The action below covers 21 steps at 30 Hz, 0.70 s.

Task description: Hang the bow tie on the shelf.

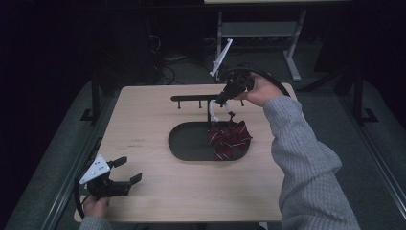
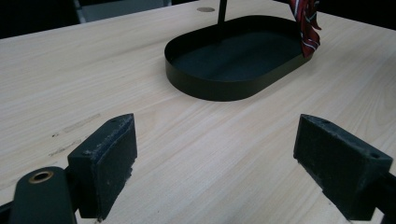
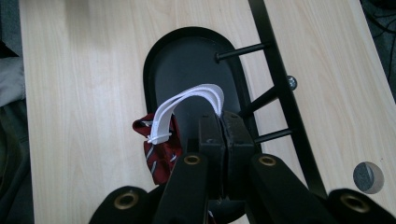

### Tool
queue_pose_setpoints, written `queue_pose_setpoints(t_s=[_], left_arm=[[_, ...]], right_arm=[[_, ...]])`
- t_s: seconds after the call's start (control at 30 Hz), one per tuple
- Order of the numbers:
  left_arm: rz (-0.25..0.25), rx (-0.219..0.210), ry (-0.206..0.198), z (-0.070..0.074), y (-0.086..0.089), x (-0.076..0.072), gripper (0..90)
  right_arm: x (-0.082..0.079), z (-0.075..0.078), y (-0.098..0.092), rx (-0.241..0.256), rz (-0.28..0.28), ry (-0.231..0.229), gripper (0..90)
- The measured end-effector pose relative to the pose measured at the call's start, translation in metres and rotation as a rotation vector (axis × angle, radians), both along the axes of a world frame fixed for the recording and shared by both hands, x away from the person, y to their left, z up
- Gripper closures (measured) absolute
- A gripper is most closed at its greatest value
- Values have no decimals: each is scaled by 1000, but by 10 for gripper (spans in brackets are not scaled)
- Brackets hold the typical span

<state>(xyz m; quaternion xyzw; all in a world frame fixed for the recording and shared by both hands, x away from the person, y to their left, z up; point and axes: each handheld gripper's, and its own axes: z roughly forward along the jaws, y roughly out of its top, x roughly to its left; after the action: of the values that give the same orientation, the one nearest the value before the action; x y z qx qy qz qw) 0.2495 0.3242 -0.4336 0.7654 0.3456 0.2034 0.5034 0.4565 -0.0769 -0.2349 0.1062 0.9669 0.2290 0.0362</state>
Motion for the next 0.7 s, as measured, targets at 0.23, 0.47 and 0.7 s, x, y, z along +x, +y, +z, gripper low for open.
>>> queue_pose_setpoints(t_s=[0.23,0.47,0.7], left_arm=[[-2,4,-3,0,0,0,131],[-6,10,-6,0,0,0,131],[-6,4,-5,0,0,0,131]], right_arm=[[11,-6,1,-7,-22,17,878],[21,-12,1,-18,-40,28,877],[28,-18,0,-36,-64,33,876]])
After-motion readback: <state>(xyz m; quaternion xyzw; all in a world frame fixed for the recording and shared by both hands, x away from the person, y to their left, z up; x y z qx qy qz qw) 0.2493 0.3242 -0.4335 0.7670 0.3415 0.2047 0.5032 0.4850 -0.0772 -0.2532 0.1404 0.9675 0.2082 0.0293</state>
